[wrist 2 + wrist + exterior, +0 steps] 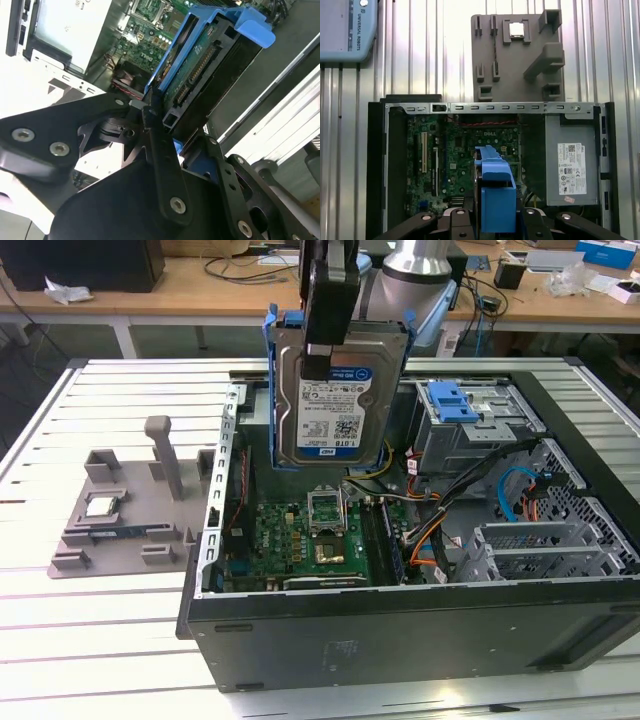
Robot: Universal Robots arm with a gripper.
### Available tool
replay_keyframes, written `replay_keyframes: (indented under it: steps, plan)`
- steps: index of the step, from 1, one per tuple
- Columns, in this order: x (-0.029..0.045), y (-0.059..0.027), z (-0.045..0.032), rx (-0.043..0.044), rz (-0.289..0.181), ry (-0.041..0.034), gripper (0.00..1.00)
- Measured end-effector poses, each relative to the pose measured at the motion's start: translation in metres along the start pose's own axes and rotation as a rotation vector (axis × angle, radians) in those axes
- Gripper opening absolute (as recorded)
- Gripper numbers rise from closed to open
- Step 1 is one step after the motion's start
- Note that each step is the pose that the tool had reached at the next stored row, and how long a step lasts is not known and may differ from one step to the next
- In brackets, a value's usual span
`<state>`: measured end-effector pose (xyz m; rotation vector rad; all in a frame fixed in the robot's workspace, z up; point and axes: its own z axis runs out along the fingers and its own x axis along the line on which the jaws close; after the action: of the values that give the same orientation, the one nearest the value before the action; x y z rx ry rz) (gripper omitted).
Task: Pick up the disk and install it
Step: 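Pick up the disk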
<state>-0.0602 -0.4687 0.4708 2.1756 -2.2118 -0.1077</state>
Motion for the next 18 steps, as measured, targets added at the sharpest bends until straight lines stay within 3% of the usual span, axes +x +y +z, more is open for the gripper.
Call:
replay_keyframes:
  steps: [18]
  plan:
    - [0.0224, -0.0028, 0.0043, 0.0, 0.0, 0.0, 0.37]
